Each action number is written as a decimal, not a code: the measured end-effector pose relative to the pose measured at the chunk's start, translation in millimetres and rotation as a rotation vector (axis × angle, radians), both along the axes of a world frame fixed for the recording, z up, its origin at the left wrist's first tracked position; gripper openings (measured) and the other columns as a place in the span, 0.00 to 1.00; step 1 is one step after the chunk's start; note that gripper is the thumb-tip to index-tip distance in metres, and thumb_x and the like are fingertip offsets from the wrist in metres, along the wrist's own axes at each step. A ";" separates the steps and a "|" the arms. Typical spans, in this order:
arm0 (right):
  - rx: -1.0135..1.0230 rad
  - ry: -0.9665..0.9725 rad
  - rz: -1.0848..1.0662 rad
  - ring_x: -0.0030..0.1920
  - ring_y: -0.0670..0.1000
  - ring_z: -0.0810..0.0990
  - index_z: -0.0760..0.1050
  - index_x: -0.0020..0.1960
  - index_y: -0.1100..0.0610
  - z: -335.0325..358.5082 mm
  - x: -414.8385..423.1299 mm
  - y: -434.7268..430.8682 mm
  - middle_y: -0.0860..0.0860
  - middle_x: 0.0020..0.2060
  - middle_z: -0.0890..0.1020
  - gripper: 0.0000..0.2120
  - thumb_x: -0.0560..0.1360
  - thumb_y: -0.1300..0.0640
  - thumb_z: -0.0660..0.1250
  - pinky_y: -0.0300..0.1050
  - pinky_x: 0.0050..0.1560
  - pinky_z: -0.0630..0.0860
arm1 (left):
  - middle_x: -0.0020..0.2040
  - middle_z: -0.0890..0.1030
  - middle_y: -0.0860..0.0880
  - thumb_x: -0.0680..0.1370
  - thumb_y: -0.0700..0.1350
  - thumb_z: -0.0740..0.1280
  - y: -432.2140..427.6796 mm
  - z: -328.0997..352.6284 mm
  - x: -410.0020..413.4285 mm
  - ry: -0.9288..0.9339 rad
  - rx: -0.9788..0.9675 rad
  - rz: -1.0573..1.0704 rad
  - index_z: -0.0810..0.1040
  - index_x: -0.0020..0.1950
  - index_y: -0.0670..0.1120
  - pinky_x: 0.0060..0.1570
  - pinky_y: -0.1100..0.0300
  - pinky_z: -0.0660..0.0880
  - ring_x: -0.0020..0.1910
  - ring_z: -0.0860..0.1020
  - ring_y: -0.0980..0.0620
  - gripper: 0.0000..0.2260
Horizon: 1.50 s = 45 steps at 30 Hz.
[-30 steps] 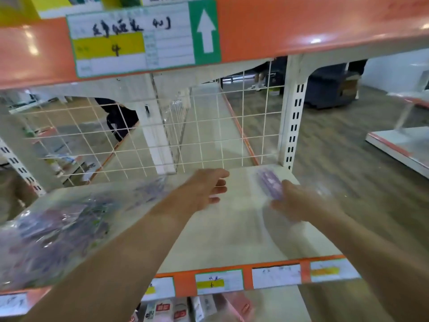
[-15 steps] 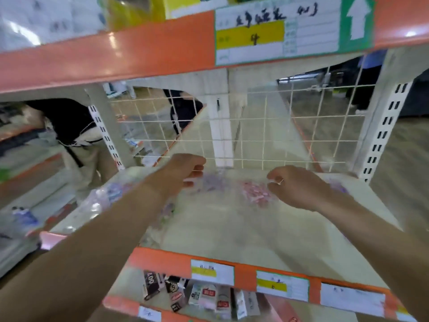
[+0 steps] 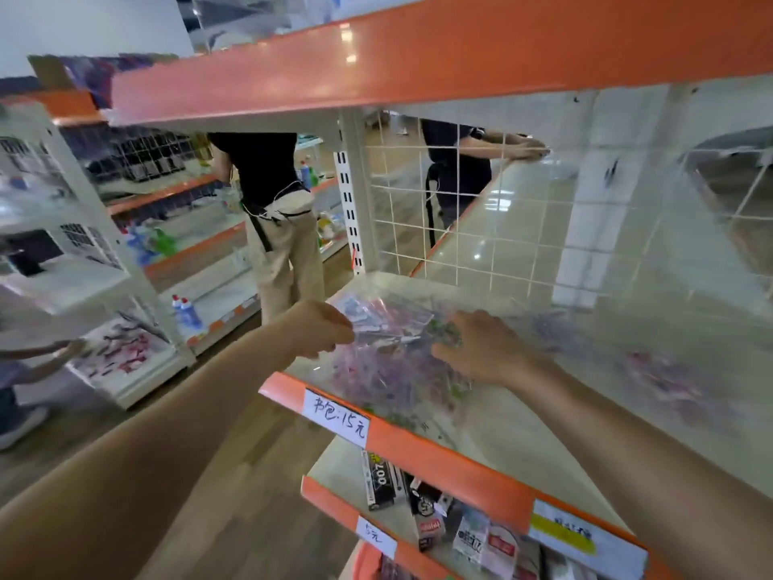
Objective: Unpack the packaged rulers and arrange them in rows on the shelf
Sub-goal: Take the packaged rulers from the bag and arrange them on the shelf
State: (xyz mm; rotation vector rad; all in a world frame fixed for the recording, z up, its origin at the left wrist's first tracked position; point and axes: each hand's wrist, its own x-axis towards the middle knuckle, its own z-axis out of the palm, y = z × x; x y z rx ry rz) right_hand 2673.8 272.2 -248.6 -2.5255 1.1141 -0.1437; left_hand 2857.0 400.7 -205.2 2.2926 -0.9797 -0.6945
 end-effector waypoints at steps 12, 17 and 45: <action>0.173 -0.130 -0.159 0.51 0.57 0.79 0.78 0.56 0.65 -6.9 7.4 -26.1 0.57 0.50 0.81 0.17 0.71 0.55 0.70 0.47 0.48 0.75 | 0.44 0.79 0.46 0.74 0.42 0.67 -32.3 -24.5 2.4 -0.193 -0.090 -0.083 0.80 0.45 0.48 0.44 0.59 0.73 0.41 0.74 0.51 0.03; 0.417 -0.498 -0.257 0.31 0.48 0.76 0.80 0.44 0.61 11.3 -11.6 -29.9 0.53 0.32 0.78 0.04 0.75 0.64 0.66 0.39 0.31 0.72 | 0.39 0.80 0.45 0.76 0.39 0.66 -43.9 -20.8 -0.6 0.130 -0.182 0.042 0.79 0.41 0.45 0.38 0.59 0.74 0.35 0.76 0.49 0.05; -0.071 0.018 -0.017 0.59 0.60 0.75 0.73 0.60 0.59 -9.8 135.9 0.1 0.57 0.58 0.77 0.22 0.73 0.46 0.67 0.48 0.57 0.71 | 0.37 0.74 0.43 0.79 0.34 0.61 -0.6 -32.4 71.8 0.744 -0.427 0.494 0.73 0.48 0.38 0.31 0.54 0.81 0.35 0.77 0.49 0.02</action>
